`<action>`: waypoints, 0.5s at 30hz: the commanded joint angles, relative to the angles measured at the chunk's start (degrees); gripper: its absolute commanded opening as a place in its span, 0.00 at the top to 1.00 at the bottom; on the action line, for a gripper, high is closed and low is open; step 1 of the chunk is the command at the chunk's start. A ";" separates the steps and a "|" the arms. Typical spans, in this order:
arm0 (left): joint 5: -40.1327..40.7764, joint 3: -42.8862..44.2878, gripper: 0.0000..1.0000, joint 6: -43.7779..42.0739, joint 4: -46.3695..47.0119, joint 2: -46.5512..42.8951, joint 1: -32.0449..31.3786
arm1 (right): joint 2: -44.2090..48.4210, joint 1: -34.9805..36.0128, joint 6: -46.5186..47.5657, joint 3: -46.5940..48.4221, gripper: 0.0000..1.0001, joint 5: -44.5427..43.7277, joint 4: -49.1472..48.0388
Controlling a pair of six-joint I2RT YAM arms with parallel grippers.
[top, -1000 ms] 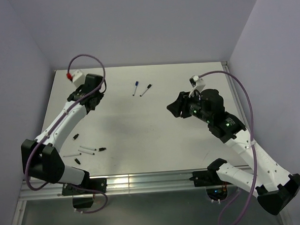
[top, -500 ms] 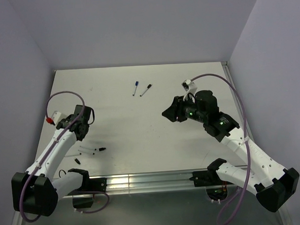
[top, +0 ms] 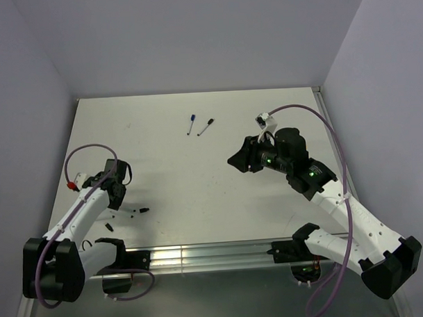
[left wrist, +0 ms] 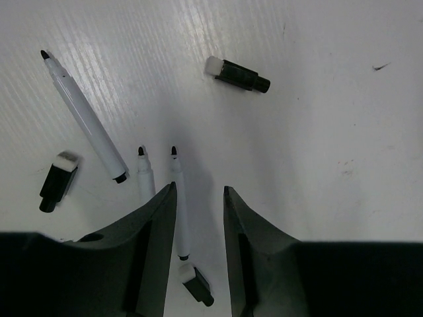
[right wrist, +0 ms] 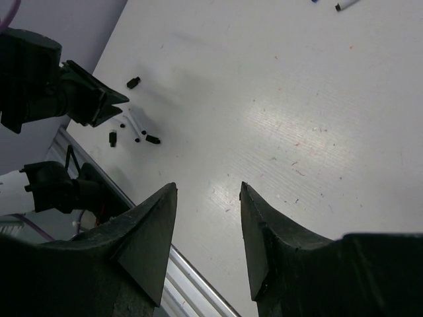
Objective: Insert the pens into the pen caps
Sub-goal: Pick up the pen from the center of the board.
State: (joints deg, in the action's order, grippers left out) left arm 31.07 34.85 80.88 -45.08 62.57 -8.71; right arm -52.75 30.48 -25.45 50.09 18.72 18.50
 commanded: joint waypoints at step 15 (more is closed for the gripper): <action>-2.68 -3.38 0.64 -0.81 5.96 3.09 3.96 | 1.69 -0.25 0.76 -0.87 0.50 -0.97 -2.42</action>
State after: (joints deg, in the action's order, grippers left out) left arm 29.10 32.08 80.66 -40.93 65.60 -5.41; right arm -52.21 30.48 -25.43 49.45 18.48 18.44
